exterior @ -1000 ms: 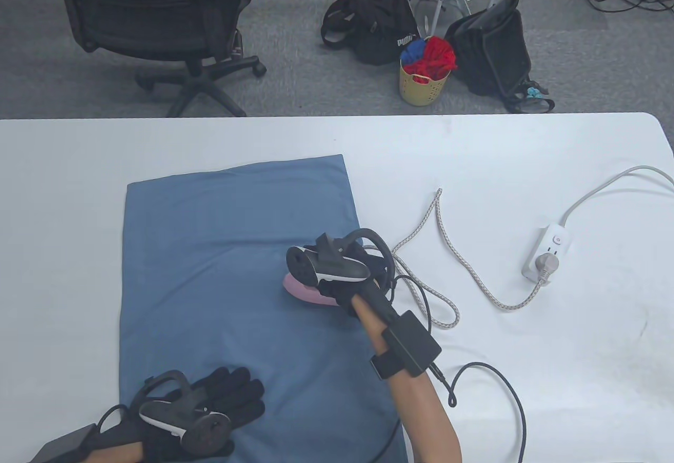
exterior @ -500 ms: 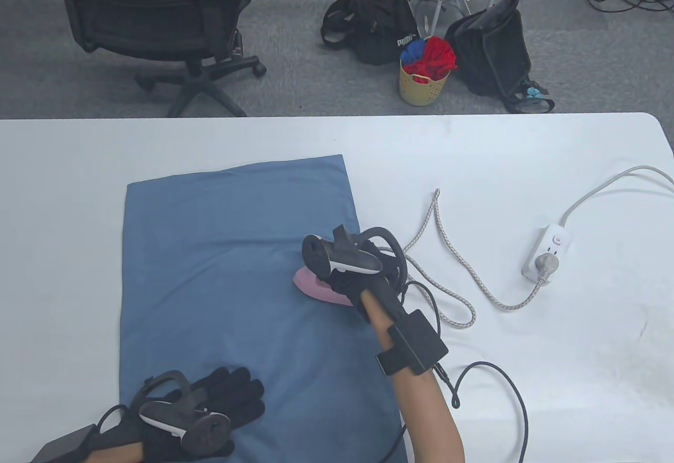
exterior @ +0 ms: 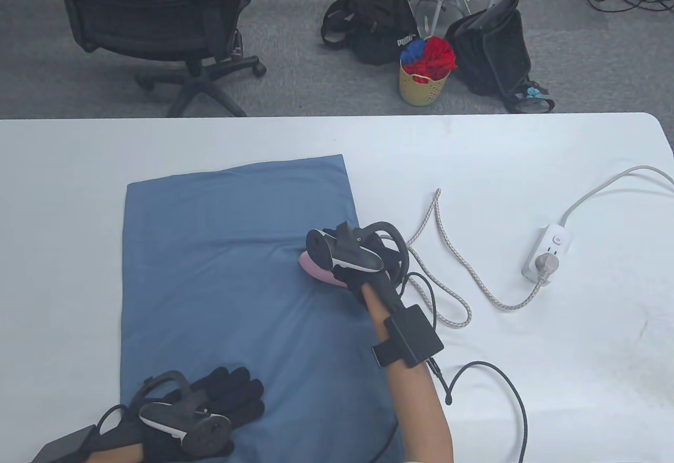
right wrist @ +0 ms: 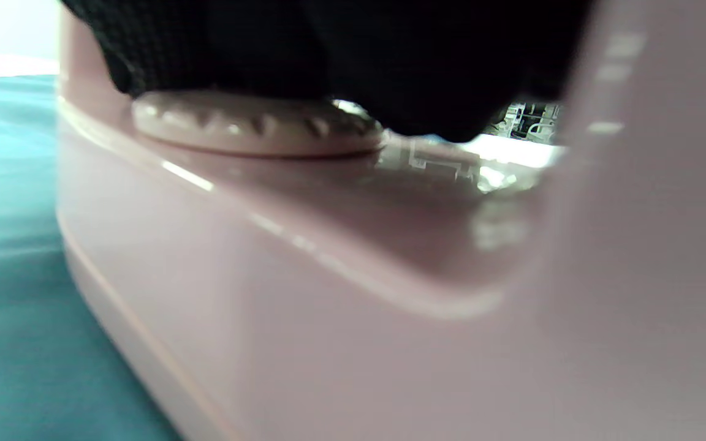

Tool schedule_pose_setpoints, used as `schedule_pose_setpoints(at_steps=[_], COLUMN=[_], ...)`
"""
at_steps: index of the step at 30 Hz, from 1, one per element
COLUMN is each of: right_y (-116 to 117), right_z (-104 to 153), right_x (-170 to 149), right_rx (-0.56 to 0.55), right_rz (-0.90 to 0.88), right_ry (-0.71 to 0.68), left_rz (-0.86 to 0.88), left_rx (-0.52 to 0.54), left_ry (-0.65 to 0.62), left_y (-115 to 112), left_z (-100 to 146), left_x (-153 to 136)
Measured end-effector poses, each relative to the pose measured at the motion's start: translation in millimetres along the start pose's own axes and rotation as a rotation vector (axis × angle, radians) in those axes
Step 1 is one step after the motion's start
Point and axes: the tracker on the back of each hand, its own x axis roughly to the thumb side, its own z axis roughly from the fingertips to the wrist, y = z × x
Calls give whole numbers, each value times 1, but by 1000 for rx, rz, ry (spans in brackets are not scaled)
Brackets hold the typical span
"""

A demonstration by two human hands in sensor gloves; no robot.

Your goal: Iron pillowcase with electric iron on table

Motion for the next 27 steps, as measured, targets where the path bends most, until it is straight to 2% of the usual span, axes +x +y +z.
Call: schedule_pose_setpoints(at_steps=[5, 8, 12, 15, 18, 20, 24, 25, 26, 27], right_y=[-9, -34, -79, -92, -79, -57, -22, -19, -16, -13], right_z=[0, 7, 13, 4, -12, -24, -31, -31, -29, -30], right_x=[0, 6, 21, 33, 44, 52, 54, 50, 46, 44], right_rx=[69, 71, -1, -9, 9, 29, 42, 16, -38, -31], right_rz=[75, 179, 251, 241, 228, 244, 236, 225, 117, 81], right_ry=[-4, -11, -29, -44, -51, -60, -72, -42, -63, -44], left_rz=[6, 4, 7, 6, 7, 7, 9, 10, 12, 14], left_rx=[-2, -2, -3, -4, -4, -4, -4, -5, -6, -6], left_ry=[1, -1, -2, -2, -2, -2, -4, -5, -6, -7], left_y=[0, 0, 0, 0, -1, -1, -1, -1, -1, -1], left_z=[0, 0, 0, 0, 0, 0, 0, 0, 0, 0], left_x=[-1, -1, -1, -1, -1, -1, -1, -1, -1, -1])
